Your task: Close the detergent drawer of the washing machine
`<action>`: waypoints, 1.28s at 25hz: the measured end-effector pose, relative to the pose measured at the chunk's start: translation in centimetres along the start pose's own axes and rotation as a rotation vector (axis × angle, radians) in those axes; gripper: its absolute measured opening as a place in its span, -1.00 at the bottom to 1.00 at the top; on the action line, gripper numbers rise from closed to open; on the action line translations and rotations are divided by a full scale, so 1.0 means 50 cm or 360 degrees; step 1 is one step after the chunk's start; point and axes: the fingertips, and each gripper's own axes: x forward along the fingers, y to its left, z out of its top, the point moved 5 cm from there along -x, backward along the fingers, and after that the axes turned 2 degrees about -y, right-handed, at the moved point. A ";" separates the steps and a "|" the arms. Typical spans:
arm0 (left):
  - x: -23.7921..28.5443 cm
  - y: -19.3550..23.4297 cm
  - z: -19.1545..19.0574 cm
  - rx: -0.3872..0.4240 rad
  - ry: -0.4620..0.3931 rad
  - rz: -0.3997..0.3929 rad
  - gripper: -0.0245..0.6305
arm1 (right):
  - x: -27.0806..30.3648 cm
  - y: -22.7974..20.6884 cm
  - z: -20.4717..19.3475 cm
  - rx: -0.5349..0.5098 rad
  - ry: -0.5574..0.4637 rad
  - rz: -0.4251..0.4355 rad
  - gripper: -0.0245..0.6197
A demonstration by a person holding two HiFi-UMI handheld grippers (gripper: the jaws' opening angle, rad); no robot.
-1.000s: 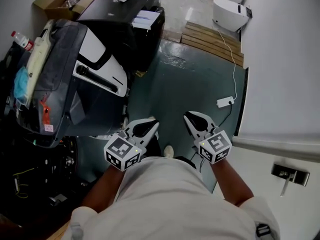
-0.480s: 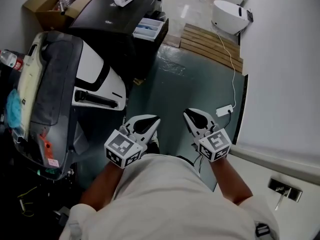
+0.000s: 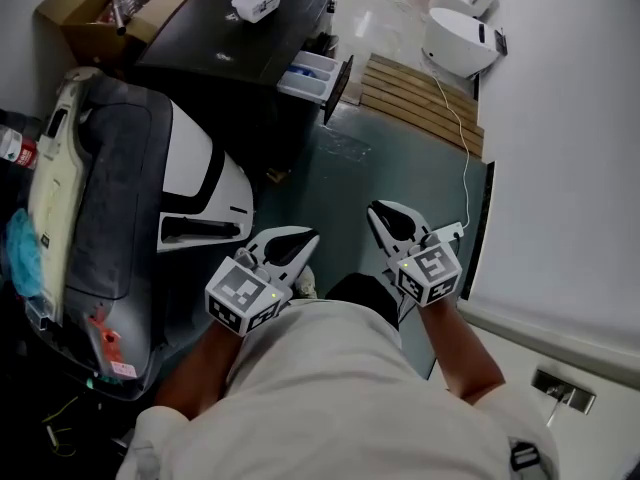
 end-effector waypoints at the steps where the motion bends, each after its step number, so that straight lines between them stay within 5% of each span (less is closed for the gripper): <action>1: 0.000 0.011 0.005 -0.0007 -0.0010 0.0002 -0.94 | 0.012 -0.007 0.003 -0.0006 0.0005 -0.0002 -0.87; 10: 0.017 0.104 0.044 -0.0032 -0.0060 0.0071 -0.94 | 0.125 -0.095 0.015 -0.0039 0.0062 0.0032 -0.81; 21: 0.081 0.254 0.110 -0.0116 -0.0076 0.0357 -0.94 | 0.322 -0.274 0.045 -0.0144 0.0152 0.0233 -0.80; 32: 0.185 0.353 0.165 -0.0212 -0.0054 0.0508 -0.94 | 0.477 -0.432 0.040 -0.0215 0.0275 0.0370 -0.75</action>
